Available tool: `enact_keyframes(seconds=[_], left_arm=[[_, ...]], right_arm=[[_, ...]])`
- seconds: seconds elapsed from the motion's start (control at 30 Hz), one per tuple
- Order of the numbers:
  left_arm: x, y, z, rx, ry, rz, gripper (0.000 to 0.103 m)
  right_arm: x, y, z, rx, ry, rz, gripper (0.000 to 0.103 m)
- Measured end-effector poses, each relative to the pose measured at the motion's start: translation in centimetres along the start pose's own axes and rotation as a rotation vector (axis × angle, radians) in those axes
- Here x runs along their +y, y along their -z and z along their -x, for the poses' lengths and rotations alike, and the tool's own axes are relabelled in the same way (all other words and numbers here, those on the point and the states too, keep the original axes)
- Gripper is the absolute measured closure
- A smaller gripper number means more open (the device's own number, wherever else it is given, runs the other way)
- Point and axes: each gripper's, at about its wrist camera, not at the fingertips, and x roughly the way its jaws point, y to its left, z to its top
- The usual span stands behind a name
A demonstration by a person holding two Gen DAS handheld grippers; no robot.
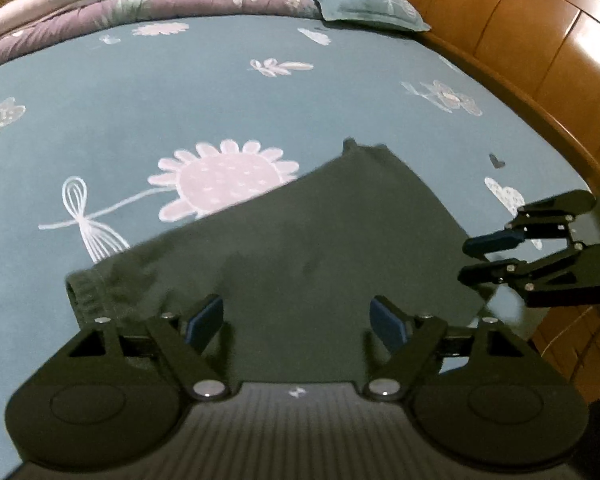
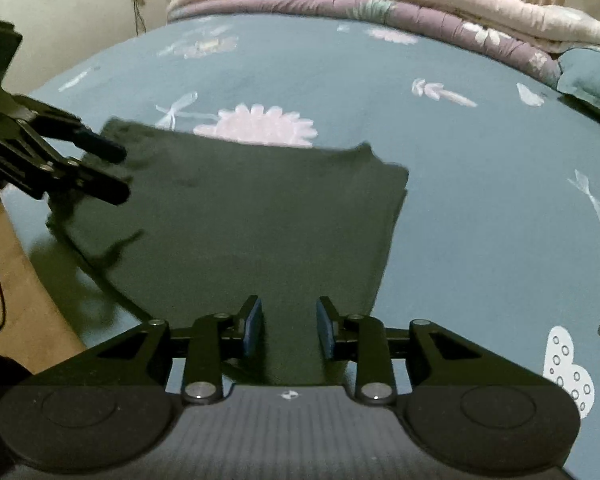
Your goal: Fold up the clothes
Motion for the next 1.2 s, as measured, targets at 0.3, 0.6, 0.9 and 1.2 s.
enact_keyframes(seconds=[0.3, 0.6, 0.9, 1.2], left_arm=[[1.6, -1.9, -0.1, -0.064, 0.006, 0.037, 0.021], [2.6, -3.1, -3.1, -0.003, -0.031, 0.046, 0.021], [1.1, -2.7, -1.3, -0.034, 0.028, 0.076, 0.019], [0.2, -1.8, -1.0, -0.005, 0.010, 0.071, 0.019]], right_arm=[[0.4, -0.3, -0.6, 0.034, 0.003, -0.006, 0.056], [0.8, -0.4, -0.8, 0.041, 0.018, -0.011, 0.051], [0.8, -0.6, -1.0, 0.049, 0.016, -0.006, 0.048], [1.0, -0.6, -1.1, 0.050, 0.018, 0.003, 0.044]])
